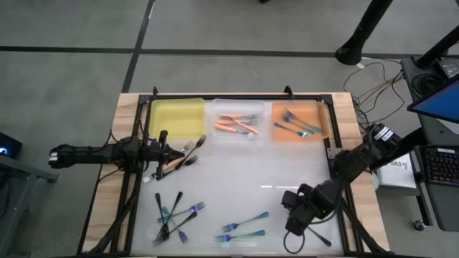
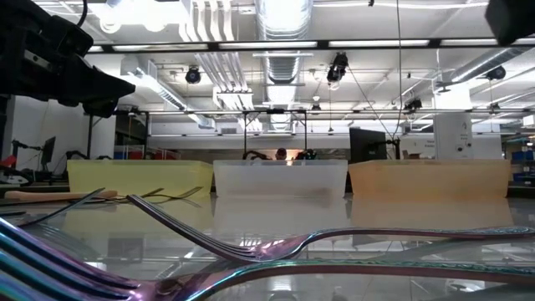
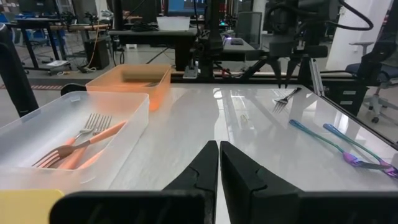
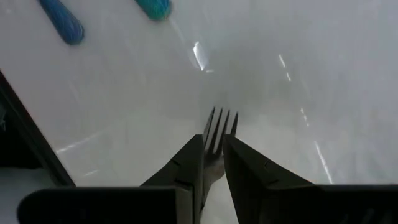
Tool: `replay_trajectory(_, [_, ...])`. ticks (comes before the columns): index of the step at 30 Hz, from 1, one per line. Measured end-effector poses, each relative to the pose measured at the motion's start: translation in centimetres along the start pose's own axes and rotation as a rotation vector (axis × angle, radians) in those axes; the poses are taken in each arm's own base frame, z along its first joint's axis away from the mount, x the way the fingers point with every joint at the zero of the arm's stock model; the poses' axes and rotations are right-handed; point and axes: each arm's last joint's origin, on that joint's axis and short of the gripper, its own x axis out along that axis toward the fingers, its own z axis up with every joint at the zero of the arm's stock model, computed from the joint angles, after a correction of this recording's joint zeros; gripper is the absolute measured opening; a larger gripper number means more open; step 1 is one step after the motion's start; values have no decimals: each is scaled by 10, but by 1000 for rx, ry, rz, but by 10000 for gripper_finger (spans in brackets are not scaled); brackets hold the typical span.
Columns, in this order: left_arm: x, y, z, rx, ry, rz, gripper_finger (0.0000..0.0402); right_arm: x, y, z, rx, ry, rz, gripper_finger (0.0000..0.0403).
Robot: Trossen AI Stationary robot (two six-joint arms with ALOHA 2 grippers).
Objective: Sort silverware by color (type)
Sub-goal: Put the black fork into the yellow bin
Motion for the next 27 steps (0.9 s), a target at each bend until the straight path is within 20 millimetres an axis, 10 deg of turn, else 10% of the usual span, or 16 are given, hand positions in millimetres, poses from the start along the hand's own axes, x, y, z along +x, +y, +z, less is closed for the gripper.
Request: replay_trajectory(27, [0, 0, 0, 0, 1, 0, 0, 27, 6, -39, 193, 230, 48, 59])
